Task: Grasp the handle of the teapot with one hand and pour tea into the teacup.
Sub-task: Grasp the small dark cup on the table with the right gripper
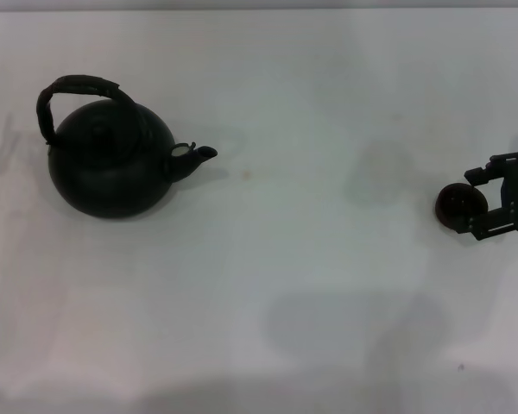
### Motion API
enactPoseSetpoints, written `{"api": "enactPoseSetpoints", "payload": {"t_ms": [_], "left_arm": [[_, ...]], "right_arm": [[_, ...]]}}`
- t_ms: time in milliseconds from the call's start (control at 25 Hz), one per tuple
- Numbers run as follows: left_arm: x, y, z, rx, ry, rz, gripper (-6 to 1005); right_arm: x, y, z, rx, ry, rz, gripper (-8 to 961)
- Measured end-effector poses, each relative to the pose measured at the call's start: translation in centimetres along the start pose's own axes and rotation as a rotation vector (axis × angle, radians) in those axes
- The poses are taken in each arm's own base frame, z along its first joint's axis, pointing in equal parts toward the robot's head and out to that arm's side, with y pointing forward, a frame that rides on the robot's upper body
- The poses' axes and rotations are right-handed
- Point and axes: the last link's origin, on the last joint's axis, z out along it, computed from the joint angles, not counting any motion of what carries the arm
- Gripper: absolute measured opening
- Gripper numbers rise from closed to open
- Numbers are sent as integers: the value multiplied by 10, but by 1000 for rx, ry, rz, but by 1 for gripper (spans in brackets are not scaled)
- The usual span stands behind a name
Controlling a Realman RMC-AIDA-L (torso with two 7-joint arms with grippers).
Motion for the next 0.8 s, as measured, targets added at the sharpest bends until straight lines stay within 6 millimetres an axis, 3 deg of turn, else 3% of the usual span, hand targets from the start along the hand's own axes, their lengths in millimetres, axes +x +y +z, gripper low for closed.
{"api": "enactPoseSetpoints", "payload": {"t_ms": [800], "left_arm": [[-1, 3, -5, 0, 3, -10, 870]], "right_arm": [[4, 0, 5, 3, 22, -7, 871]]}}
